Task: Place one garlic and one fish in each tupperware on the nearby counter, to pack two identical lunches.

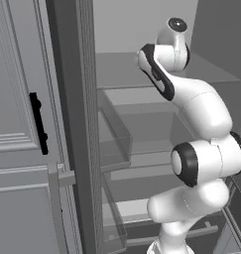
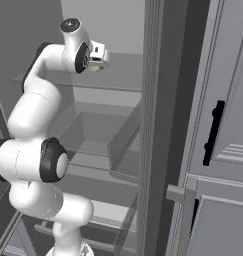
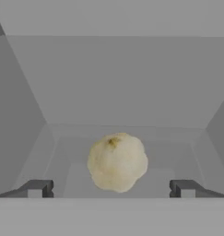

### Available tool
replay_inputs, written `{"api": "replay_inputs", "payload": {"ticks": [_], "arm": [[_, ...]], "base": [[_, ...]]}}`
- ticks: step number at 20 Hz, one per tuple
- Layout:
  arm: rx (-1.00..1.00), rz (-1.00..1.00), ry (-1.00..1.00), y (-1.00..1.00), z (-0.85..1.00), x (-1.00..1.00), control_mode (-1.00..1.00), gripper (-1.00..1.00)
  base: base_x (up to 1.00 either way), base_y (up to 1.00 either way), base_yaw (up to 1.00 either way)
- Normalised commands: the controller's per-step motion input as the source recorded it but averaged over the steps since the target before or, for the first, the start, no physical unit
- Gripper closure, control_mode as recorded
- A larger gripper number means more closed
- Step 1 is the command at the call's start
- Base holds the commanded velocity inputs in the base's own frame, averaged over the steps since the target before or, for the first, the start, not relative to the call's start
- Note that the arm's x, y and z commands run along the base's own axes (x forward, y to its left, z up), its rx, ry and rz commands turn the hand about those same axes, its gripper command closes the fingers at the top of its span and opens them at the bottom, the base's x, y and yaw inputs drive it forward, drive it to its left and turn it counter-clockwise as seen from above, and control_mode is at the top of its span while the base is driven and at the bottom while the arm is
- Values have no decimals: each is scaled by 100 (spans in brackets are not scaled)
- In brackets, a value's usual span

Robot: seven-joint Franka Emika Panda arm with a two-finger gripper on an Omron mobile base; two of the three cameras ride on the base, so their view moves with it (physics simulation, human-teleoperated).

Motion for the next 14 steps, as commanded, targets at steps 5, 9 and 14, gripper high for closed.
{"api": "replay_inputs", "payload": {"ticks": [5,9,14], "arm": [[0,0,0,0,-11,24,-100,-100],[0,0,0,0,-12,8,-100,-100],[0,0,0,0,-15,14,-100,-100]], "base": [[0,0,0],[0,0,0],[0,0,0]]}}
